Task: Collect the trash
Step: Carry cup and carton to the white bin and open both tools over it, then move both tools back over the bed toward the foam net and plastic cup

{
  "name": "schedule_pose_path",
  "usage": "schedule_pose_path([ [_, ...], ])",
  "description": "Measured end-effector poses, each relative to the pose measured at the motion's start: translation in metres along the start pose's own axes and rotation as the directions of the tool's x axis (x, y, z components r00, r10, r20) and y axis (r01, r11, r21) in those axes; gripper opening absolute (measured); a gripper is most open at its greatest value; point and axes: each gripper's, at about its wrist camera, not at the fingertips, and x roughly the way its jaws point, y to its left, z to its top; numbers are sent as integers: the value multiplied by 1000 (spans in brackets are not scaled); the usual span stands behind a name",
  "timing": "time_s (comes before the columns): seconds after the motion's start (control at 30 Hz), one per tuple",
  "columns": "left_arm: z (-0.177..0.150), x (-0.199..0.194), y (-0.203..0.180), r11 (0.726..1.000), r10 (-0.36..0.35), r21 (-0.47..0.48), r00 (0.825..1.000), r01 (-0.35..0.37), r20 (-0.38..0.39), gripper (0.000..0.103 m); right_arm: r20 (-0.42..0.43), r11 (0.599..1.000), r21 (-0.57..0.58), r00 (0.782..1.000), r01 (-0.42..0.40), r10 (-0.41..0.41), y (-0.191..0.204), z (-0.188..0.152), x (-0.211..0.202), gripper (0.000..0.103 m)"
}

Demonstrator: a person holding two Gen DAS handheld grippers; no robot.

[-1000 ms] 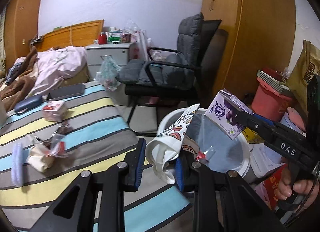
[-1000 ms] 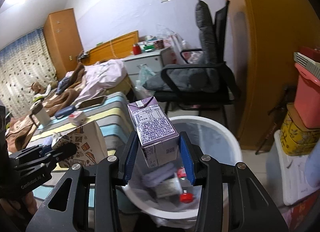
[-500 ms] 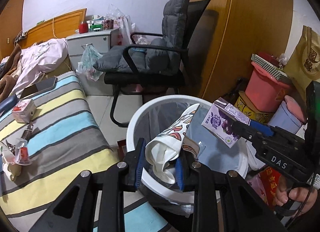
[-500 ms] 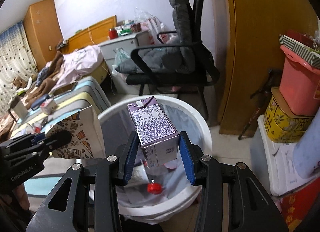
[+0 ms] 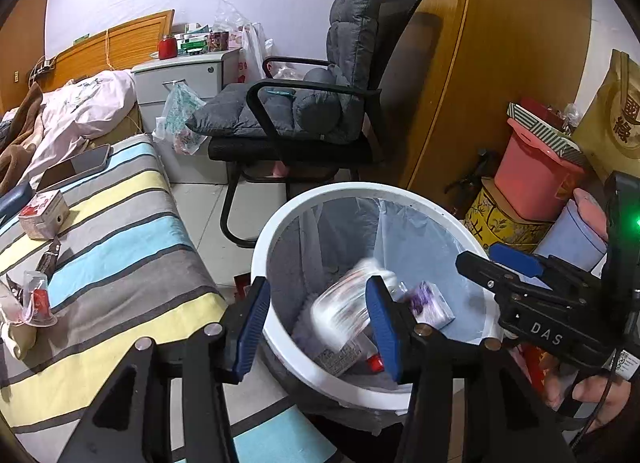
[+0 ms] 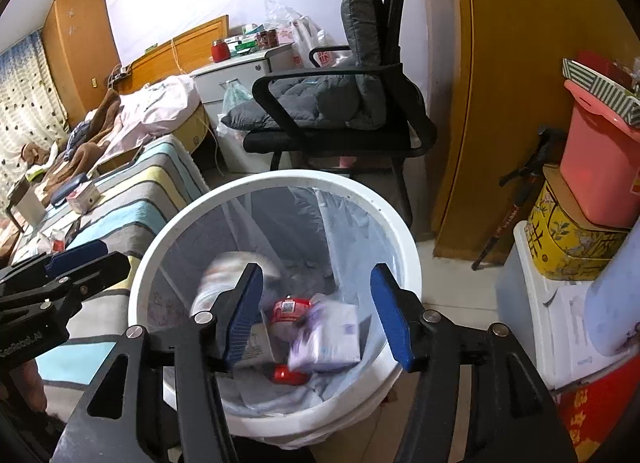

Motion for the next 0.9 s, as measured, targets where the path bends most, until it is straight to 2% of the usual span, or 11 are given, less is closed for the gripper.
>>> schedule_pose_path([
  [0.1, -1, -6, 2, 1000, 4, -6, 1000, -4, 12, 61, 8, 1000, -5, 1000, 10, -10, 2, 1, -2, 58],
  [0.37, -5, -25, 14, 999, 18, -27, 999, -17, 37, 62, 30, 1000, -7, 1000, 5, -5, 11, 0, -9, 58],
  [0.9, -24, -75, 47, 991, 114, -85, 987, -105, 116, 63, 93, 996, -70, 994, -50, 56, 52, 0, -27, 58],
])
